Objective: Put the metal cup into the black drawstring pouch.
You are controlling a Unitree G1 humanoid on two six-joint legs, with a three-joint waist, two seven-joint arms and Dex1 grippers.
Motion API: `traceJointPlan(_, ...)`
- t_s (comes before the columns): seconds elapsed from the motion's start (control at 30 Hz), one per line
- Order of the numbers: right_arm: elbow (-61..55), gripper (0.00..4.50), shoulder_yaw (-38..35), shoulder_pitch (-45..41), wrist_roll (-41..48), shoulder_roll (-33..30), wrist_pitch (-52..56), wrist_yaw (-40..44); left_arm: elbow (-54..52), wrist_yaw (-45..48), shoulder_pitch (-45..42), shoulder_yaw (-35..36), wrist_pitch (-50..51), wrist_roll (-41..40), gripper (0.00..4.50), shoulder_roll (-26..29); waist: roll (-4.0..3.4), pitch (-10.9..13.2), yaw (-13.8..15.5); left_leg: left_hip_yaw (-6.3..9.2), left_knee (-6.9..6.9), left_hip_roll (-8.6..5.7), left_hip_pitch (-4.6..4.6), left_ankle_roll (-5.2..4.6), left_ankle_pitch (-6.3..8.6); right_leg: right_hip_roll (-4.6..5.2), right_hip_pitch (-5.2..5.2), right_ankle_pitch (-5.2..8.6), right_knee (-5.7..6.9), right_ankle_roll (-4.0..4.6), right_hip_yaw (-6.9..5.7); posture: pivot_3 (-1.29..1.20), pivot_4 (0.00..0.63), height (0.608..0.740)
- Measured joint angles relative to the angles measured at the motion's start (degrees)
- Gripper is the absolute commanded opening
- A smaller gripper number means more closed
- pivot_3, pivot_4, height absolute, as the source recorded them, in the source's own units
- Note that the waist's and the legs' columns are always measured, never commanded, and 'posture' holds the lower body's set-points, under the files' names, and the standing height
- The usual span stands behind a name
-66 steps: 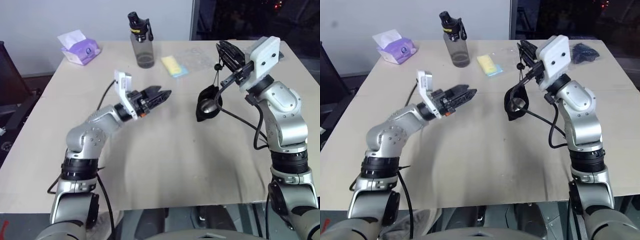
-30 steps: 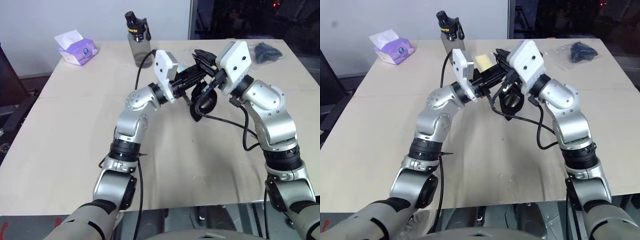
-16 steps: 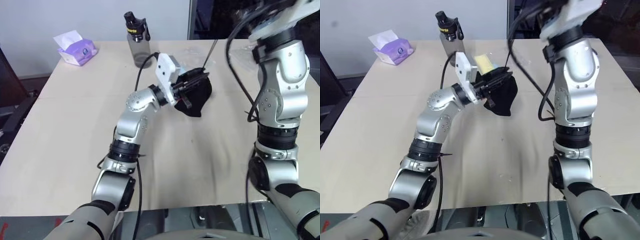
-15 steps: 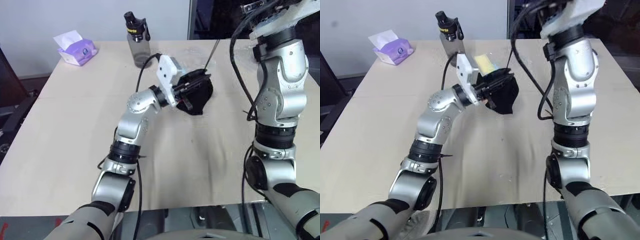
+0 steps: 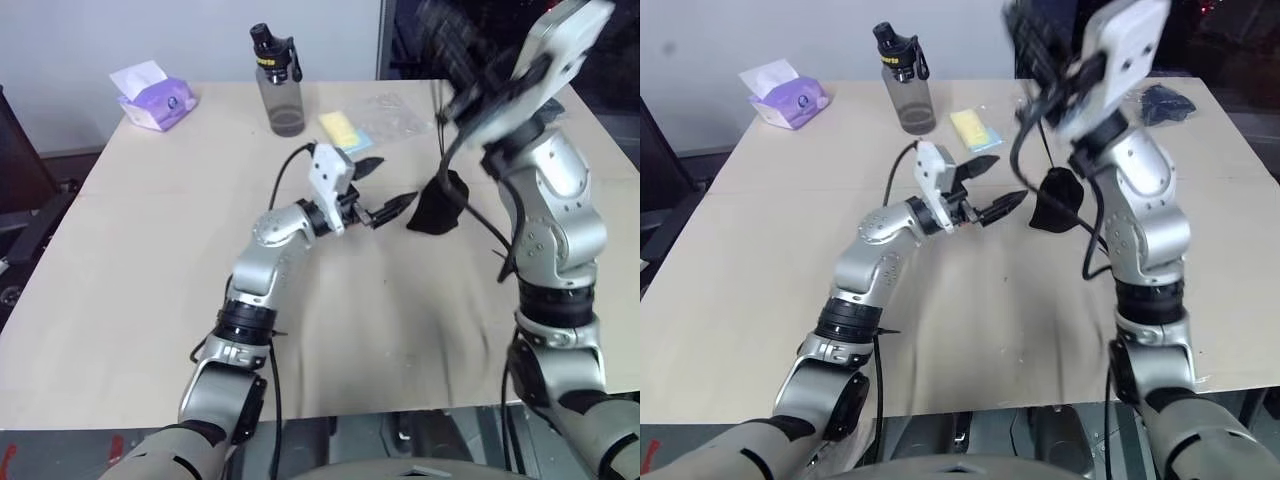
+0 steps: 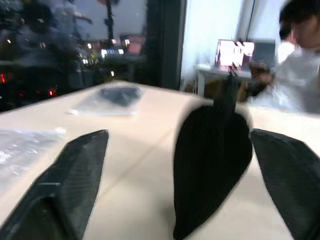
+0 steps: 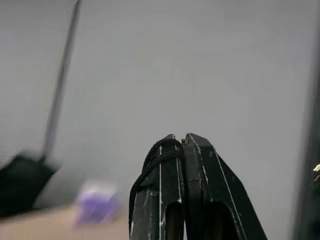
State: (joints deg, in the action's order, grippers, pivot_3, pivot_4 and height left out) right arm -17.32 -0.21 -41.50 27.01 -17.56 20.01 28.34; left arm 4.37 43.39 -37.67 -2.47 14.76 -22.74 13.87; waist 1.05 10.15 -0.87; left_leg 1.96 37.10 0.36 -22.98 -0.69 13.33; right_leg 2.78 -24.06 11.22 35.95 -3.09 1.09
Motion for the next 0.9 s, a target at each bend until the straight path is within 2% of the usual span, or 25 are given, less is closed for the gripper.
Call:
traceJointPlan(0.03, -1.2, 1.72, 0.2, 1.6, 1.1, -1.4, 1.9, 1.0, -1.1, 0.1, -0.4, 1.5, 1.3, -1.3, 4.5, 1.3, 0.0, 0.0, 0.0, 0.01, 0.0, 0.01, 0.0, 0.0, 0.0, -0.01, 0.0, 0.0, 0.0, 0.0, 0.0, 0.0, 0.15, 0.74)
traceJointPlan(0.17, -5.1, 3.71, -1.3, 7.3, 5.1, -6.2, 7.1, 3.3, -6.2, 2.0, -0.3, 9.8, 9.6, -11.3, 4.5, 8.3, 0.0, 0.0, -0.1, 0.04, -0.02, 0.04, 0.02, 0.0, 0.0, -0.03, 0.0, 0.01, 0.0, -0.01, -0.04, 0.0, 0.15, 0.74)
traceJointPlan(0.2, -5.4, 4.08, -2.1, 8.2, 5.9, -7.0, 7.8, 3.7, -6.5, 2.5, -0.1, 11.3, 10.9, -12.6, 4.5, 9.7, 0.0, 0.0, -0.1, 0.04, -0.01, 0.05, 0.02, 0.0, 0.0, -0.03, 0.0, 0.01, 0.0, -0.01, -0.05, 0.0, 0.15, 0.74)
traceJointPlan(0.3, -7.9, 4.08, -7.0, 14.6, 10.5, -12.7, 10.1, 7.4, -6.8, 5.0, 7.0, 11.5, 9.3, -9.3, 4.5, 16.3, -0.01, 0.0, 0.0, -0.02, -0.06, 0.02, 0.14, 0.0, 0.01, 0.0, 0.15, 0.03, -0.09, 0.0, 0.0, 0.0, 0.15, 0.74)
traceJointPlan(0.33, -8.1, 4.08, -8.5, 17.2, 10.9, -14.5, 10.1, 8.8, -6.0, 5.3, 9.4, 11.5, 9.0, -8.3, 4.5, 17.2, 0.0, 0.0, 0.1, -0.03, -0.06, 0.01, 0.11, 0.0, 0.01, 0.01, 0.15, 0.03, -0.13, 0.0, -0.01, 0.0, 0.15, 0.74)
traceJointPlan(0.4, -8.6, 4.08, -12.8, 27.8, 12.9, -20.7, 10.0, 16.0, -5.8, 6.3, 17.5, 11.0, 8.1, -6.0, 4.5, 19.2, 0.07, 0.0, 0.5, -0.02, -0.07, 0.01, 0.07, -0.01, 0.03, 0.1, 0.22, 0.1, -0.24, -0.06, -0.1, 0.0, 0.15, 0.74)
traceJointPlan(0.53, -4.6, 4.08, -18.8, 41.6, 14.4, -24.5, 8.4, 26.1, -7.8, 6.3, 28.2, 9.1, 6.9, -1.6, 4.5, 21.2, 0.1, 0.0, 0.5, -0.15, -0.04, 0.05, 0.09, -0.03, 0.04, 0.16, 0.22, 0.22, -0.24, 0.13, 0.02, 0.0, 0.15, 0.74)
traceJointPlan(0.6, -3.5, 4.08, -20.0, 46.5, 13.0, -26.6, 5.6, 30.4, -9.8, 6.3, 31.5, 8.4, 6.5, -0.2, 4.5, 21.6, 0.1, 0.0, 0.5, -0.17, 0.0, 0.09, 0.13, -0.03, 0.04, 0.16, 0.22, 0.33, -0.22, -0.05, 0.02, 0.0, 0.15, 0.74)
traceJointPlan(0.67, -0.6, 4.08, -21.3, 54.8, 10.4, -29.2, 1.9, 36.6, -14.5, 6.4, 38.5, 8.8, 4.3, 1.3, 4.5, 23.1, 0.19, 0.0, 0.4, -0.18, 0.0, 0.24, 0.34, -0.02, 0.05, 0.18, 0.36, 0.37, -0.22, -0.08, 0.0, 0.0, 0.15, 0.74)
traceJointPlan(0.8, 9.2, 4.08, -21.5, 57.0, 6.9, -28.8, -4.9, 41.7, -17.1, 5.8, 43.3, 9.1, 2.5, 2.4, 4.5, 23.1, 0.14, 0.0, 0.1, -0.3, 0.08, 0.27, 0.39, -0.02, 0.05, 0.32, 0.34, 0.36, -0.19, -0.07, 0.07, 0.0, 0.15, 0.74)
traceJointPlan(0.9, 18.8, 4.08, -21.5, 52.1, 5.3, -26.4, -11.9, 44.0, -17.3, 4.2, 45.0, 9.0, -0.1, 3.6, 4.5, 22.1, 0.15, 0.0, 0.0, -0.35, 0.15, 0.28, 0.4, -0.02, 0.05, 0.33, 0.34, 0.35, -0.19, -0.08, 0.11, 0.0, 0.15, 0.74)
